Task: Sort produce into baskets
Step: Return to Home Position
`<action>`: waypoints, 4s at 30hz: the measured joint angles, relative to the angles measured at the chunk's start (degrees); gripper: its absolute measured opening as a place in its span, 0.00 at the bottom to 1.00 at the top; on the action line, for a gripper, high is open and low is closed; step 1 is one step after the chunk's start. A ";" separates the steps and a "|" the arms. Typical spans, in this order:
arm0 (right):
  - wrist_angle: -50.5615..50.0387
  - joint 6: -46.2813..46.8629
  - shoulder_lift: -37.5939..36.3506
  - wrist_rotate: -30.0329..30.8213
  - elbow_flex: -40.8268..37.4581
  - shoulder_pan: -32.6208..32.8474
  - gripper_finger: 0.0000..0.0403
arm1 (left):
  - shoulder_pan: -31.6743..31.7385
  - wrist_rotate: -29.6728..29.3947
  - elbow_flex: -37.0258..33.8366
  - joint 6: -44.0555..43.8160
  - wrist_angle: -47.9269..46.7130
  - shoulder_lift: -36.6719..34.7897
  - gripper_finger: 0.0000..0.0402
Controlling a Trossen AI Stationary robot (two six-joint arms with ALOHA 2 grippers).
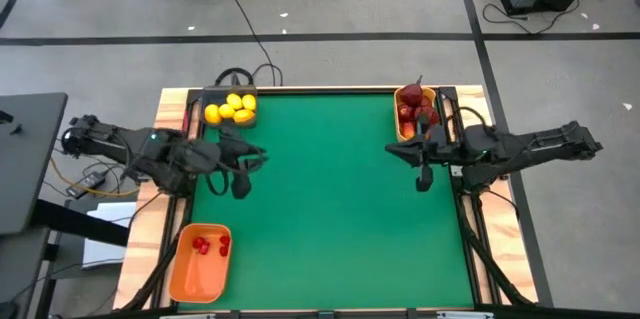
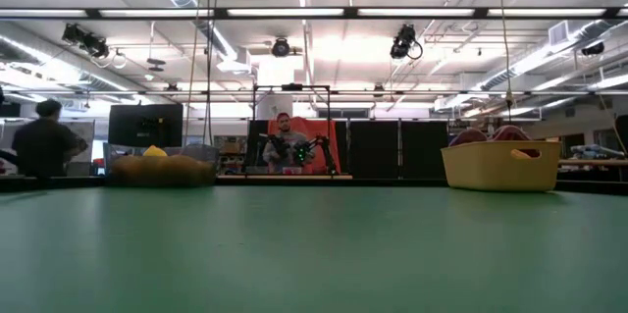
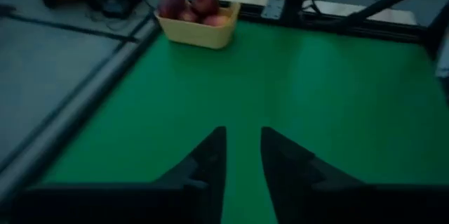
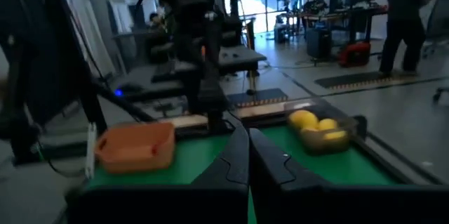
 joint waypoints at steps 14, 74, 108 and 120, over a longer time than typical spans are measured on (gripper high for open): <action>-15.81 -9.88 -15.57 -7.04 -0.15 -4.78 0.01 | 12.64 5.10 -21.93 8.92 28.51 -10.43 0.02; -10.15 2.29 -40.85 -8.43 -25.59 -10.21 0.02 | 25.21 37.55 -51.65 11.13 34.96 -44.82 0.00; -5.42 -4.58 -40.88 -10.48 -25.57 -9.78 0.02 | 13.27 23.61 -55.25 16.38 29.89 -56.20 0.00; 3.61 0.31 -40.90 -13.24 -32.80 -9.76 0.02 | 13.27 23.74 -61.88 16.52 43.23 -56.25 0.00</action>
